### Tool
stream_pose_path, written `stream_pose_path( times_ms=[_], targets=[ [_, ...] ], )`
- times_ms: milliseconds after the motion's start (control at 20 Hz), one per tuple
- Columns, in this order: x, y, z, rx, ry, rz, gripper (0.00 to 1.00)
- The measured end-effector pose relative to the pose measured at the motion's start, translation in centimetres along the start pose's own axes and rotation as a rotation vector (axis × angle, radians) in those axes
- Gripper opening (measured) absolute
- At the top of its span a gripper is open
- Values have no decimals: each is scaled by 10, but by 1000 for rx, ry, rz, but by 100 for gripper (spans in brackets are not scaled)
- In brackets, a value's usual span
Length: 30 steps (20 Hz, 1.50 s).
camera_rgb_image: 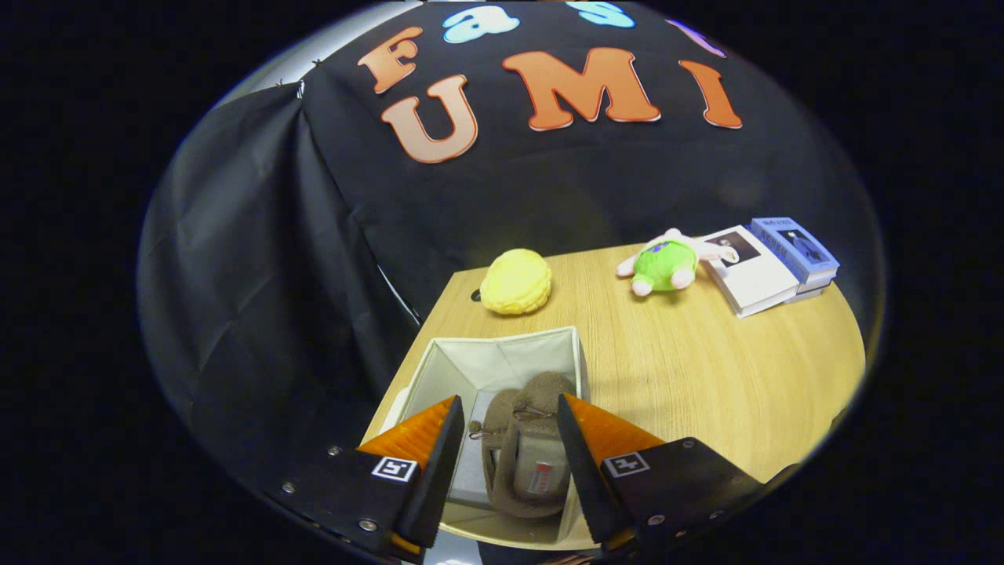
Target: Open the storage box then place both shoes into the box .Put the left shoe in first, then the right shoe, with the right side of both shoes facing outward in a uniform manner.
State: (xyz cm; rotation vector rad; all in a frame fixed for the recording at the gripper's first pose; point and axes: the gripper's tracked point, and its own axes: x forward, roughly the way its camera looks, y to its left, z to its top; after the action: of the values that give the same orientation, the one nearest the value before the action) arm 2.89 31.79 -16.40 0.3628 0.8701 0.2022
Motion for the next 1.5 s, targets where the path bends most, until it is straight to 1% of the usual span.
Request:
stream_pose_path(
  times_ms=[100,200,350,500,650,800,1000,1200,1350,1500],
  targets=[
    [-23,-7,16,-41,-70,-9,80],
    [-45,-14,31,-76,-136,-1,86],
    [-79,-31,49,-116,-232,26,90],
    [-111,-60,68,-174,-331,32,93],
    [-144,-95,79,-246,-415,13,94],
    [-176,-133,96,-311,-513,-47,95],
    [-219,-163,107,-319,-632,-57,95],
    [-256,-197,122,-359,-764,-141,96],
    [-276,-213,125,-383,-818,-180,96],
    [-291,-224,128,-359,-862,-192,97]
  ],
)
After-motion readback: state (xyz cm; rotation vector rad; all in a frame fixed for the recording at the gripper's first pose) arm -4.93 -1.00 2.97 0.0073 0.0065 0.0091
